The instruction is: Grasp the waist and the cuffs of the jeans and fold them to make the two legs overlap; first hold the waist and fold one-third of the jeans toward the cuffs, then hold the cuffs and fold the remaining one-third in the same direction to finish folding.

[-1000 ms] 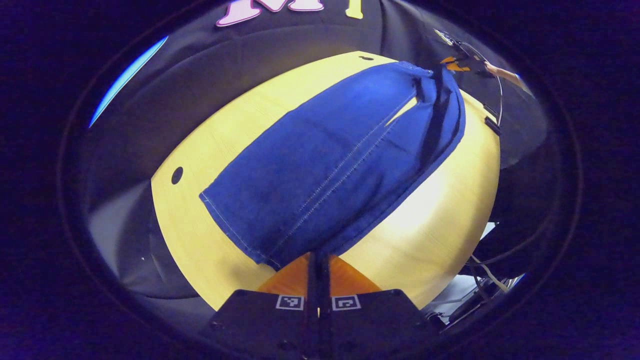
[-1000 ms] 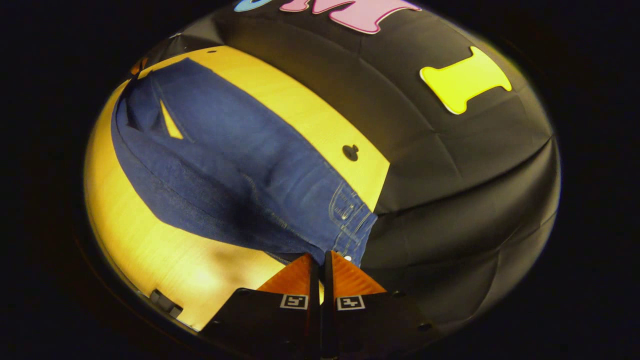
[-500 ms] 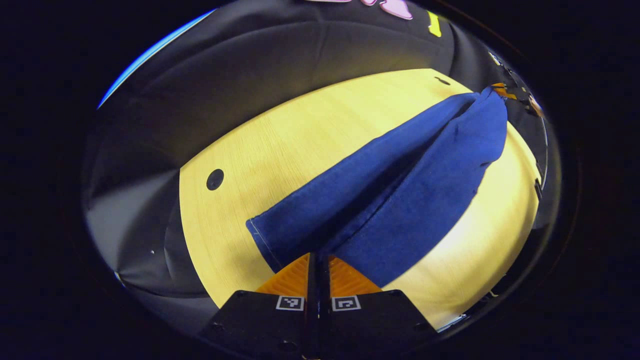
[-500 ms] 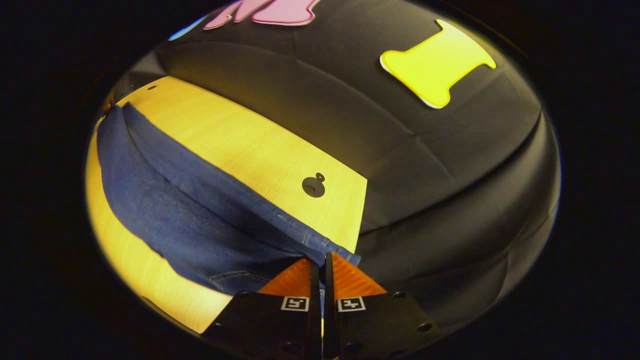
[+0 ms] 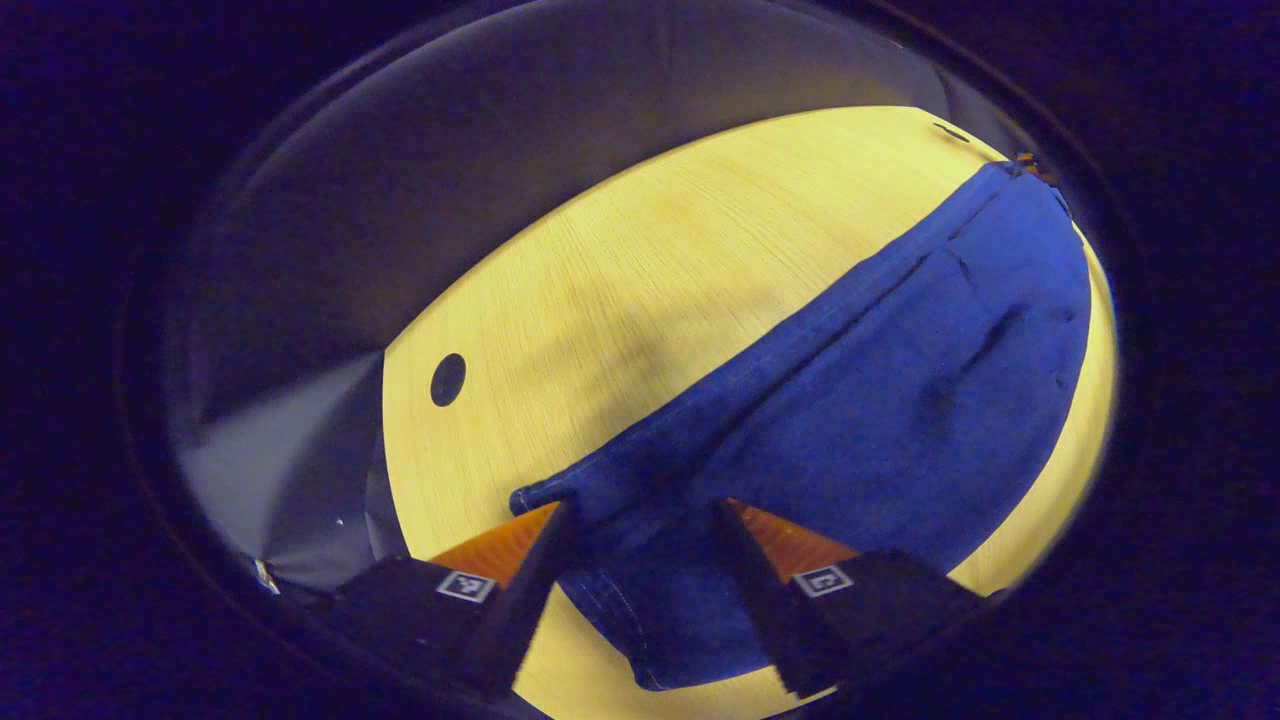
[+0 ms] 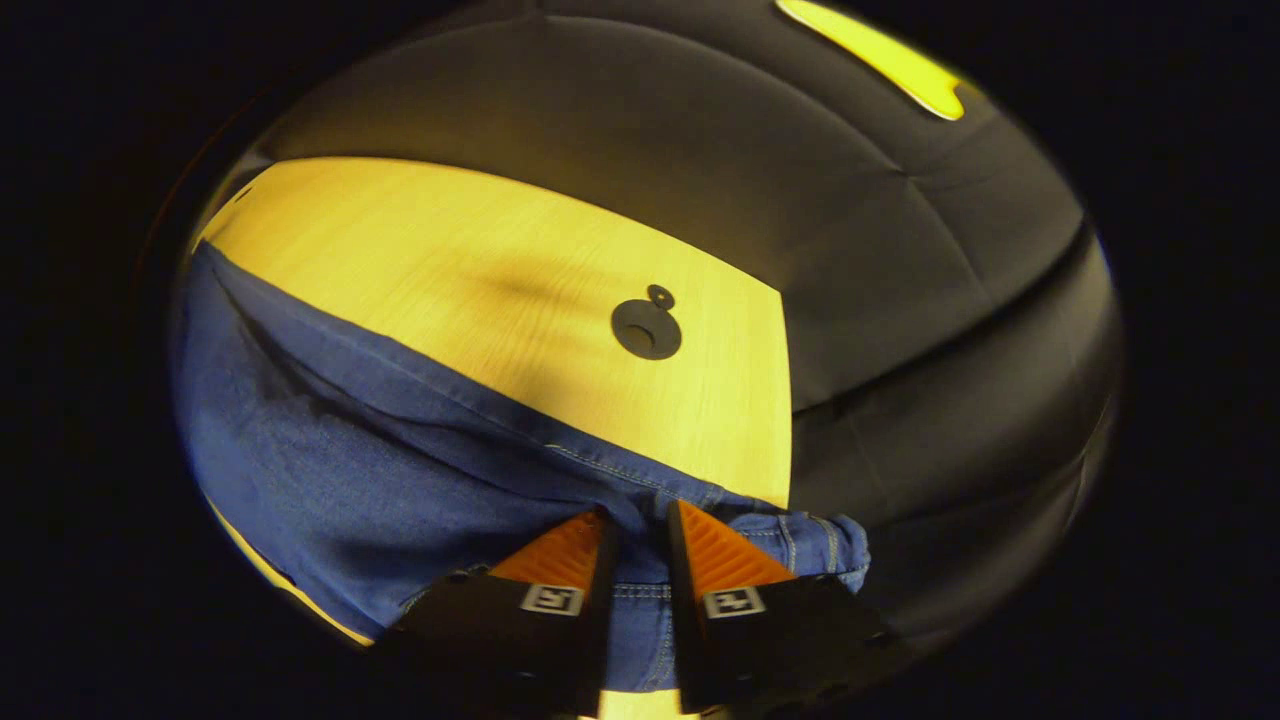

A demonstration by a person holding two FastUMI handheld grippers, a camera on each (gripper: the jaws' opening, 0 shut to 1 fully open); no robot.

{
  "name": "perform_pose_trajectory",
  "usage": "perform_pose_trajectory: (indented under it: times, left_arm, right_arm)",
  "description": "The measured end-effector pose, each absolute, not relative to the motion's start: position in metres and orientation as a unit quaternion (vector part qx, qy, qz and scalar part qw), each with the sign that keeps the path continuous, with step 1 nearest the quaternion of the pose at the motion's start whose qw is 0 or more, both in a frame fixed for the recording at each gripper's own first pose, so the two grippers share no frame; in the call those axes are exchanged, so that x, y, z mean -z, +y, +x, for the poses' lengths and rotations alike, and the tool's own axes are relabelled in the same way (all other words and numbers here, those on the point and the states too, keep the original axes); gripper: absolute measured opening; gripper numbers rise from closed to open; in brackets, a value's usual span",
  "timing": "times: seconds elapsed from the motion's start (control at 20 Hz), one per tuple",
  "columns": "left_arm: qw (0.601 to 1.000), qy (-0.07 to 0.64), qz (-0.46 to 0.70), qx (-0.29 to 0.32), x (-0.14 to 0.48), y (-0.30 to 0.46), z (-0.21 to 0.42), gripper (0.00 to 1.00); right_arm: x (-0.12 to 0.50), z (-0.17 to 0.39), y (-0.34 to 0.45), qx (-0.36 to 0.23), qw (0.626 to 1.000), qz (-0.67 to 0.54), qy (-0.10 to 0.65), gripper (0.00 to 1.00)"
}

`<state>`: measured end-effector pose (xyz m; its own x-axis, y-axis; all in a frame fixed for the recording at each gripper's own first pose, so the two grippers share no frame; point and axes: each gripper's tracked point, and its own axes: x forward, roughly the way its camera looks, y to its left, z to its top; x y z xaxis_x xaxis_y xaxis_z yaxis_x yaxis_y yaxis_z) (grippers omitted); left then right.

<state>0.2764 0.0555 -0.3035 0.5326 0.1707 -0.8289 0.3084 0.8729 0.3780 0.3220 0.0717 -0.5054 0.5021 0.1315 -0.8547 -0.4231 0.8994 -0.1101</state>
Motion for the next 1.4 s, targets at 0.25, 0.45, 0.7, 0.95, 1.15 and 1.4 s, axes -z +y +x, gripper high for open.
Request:
perform_pose_trajectory:
  times: [0.25,0.45,0.7,0.95,1.15,1.4]
  left_arm:
    - [0.903,0.357,0.237,0.032,0.215,0.029,0.274,0.97]
    - [0.943,0.29,0.153,0.055,0.163,-0.011,0.241,0.98]
    - [0.956,0.261,0.105,0.089,0.158,-0.081,0.18,0.98]
    - [0.946,0.295,0.09,0.1,0.182,-0.117,0.155,0.98]
    - [0.946,0.303,0.086,0.081,0.183,-0.118,0.153,0.98]
    - [0.946,0.311,0.076,0.054,0.182,-0.114,0.141,0.98]
  right_arm:
    - [0.444,0.334,0.023,-0.107,0.896,0.006,0.431,0.98]
    - [0.46,0.304,-0.048,-0.001,0.877,0.132,0.463,0.97]
    - [0.534,0.261,-0.077,0.123,0.796,0.331,0.492,0.98]
    - [0.562,0.251,-0.071,0.136,0.751,0.405,0.503,0.98]
    - [0.56,0.27,-0.071,0.118,0.755,0.44,0.472,0.84]
    - [0.546,0.302,-0.072,0.122,0.786,0.436,0.421,0.3]
